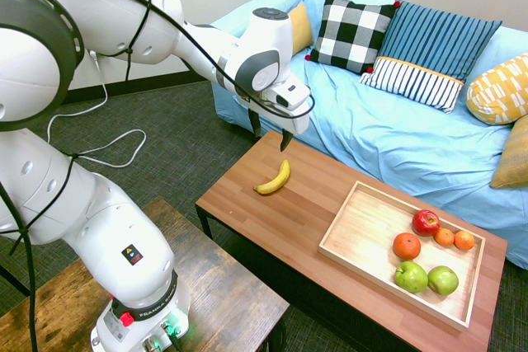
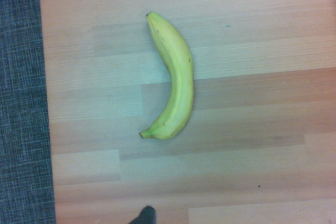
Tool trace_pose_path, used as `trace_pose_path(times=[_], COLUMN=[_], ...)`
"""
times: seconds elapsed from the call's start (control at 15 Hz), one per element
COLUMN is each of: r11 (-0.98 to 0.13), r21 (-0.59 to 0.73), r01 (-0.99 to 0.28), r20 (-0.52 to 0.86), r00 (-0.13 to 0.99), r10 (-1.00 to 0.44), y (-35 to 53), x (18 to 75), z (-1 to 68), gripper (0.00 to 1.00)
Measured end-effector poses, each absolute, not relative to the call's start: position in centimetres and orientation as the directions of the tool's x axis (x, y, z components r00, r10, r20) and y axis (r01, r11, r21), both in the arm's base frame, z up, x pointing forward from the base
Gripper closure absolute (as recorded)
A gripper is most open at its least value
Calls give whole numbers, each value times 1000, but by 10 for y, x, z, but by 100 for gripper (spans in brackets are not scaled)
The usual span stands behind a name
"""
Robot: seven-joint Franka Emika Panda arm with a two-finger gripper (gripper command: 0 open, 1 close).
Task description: Put banana in the tray
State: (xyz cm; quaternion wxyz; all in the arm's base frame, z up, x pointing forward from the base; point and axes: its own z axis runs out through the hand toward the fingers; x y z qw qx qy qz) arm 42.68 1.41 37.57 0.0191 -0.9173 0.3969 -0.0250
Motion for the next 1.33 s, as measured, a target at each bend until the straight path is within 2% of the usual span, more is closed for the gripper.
trace_pose_path(times=[0.47,1.33], r11=[-691,-682], r21=[-70,21], r01=[-720,-731], r20=[58,31], r00=[688,683], r10=[-723,-730], y=[14,66], x=[452,521], z=[351,156], gripper=[0,0])
